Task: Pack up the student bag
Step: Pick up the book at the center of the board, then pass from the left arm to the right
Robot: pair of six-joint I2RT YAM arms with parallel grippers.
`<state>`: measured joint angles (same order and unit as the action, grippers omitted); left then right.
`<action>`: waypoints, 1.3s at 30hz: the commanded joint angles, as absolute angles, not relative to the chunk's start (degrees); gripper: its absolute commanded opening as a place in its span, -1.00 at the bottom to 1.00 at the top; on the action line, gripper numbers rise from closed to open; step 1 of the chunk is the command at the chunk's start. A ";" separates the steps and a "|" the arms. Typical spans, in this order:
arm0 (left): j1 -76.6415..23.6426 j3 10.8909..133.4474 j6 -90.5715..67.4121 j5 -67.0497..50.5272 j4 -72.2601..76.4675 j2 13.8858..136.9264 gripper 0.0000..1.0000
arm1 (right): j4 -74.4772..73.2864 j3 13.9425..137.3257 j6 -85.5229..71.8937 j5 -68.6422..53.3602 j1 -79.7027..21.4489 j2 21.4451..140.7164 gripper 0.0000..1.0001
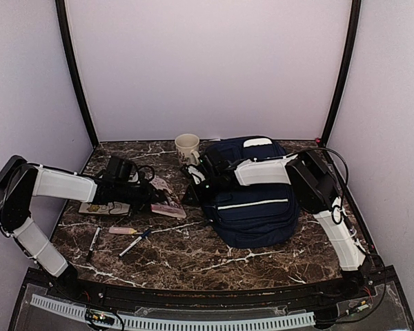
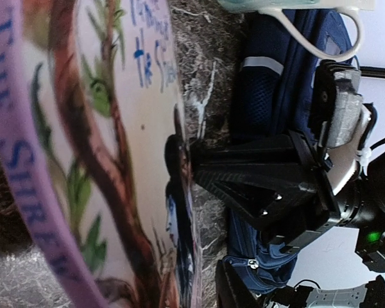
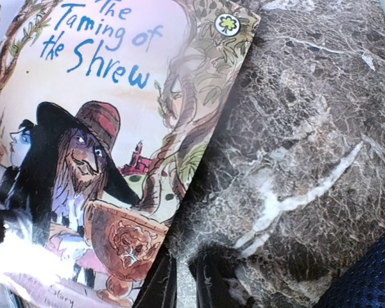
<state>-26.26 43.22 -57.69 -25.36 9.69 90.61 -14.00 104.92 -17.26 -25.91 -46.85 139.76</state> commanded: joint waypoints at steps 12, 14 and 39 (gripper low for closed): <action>-26.50 44.14 -55.35 -19.91 0.07 85.10 -0.98 | -24.88 99.78 -15.08 -19.28 -48.52 146.42 -0.69; -26.54 44.93 -53.95 -19.46 -1.92 82.35 -1.00 | -25.24 99.88 -14.46 -19.05 -48.52 143.95 -0.69; -31.67 57.02 -32.36 -40.88 14.80 68.71 -1.00 | -25.45 85.66 1.75 -50.22 -33.14 96.46 0.55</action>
